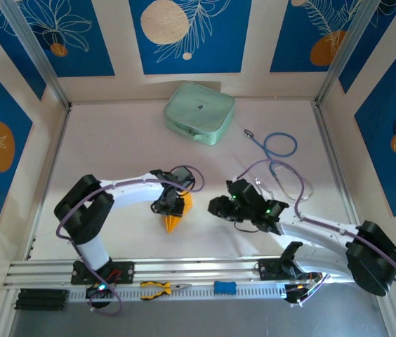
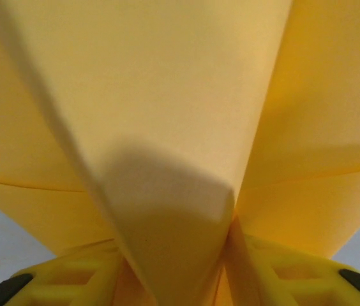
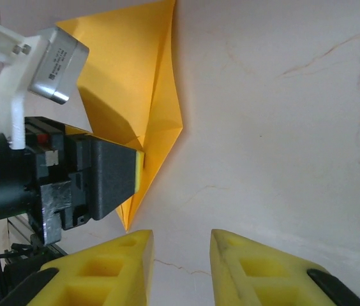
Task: Fold a paper plane with a square sheet of paper (pick it up from the middle)
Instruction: Turn over a paper plane at the center of the table, then reset both arms
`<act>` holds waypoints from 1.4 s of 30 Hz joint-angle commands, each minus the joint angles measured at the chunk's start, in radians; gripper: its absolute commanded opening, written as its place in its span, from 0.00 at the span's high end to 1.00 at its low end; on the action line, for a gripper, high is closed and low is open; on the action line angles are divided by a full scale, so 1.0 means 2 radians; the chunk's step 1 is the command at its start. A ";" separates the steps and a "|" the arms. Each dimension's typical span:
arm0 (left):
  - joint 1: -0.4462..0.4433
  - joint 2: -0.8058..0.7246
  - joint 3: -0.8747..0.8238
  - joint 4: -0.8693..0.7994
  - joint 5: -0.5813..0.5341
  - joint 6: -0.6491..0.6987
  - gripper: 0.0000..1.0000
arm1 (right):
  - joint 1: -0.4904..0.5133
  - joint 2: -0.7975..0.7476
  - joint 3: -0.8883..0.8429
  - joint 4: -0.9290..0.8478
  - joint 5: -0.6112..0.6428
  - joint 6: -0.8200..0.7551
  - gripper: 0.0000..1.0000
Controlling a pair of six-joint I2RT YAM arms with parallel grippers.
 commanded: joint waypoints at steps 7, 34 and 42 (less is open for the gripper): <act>-0.022 0.047 0.016 0.003 -0.014 -0.084 0.51 | -0.027 -0.060 -0.014 -0.071 -0.021 -0.033 0.67; -0.004 -0.209 0.005 -0.037 -0.128 -0.071 0.30 | -0.098 -0.125 0.094 -0.292 0.137 -0.123 0.55; 0.158 -0.344 -0.089 0.080 -0.230 0.116 0.00 | -0.206 -0.088 0.042 -0.089 0.298 -0.375 0.24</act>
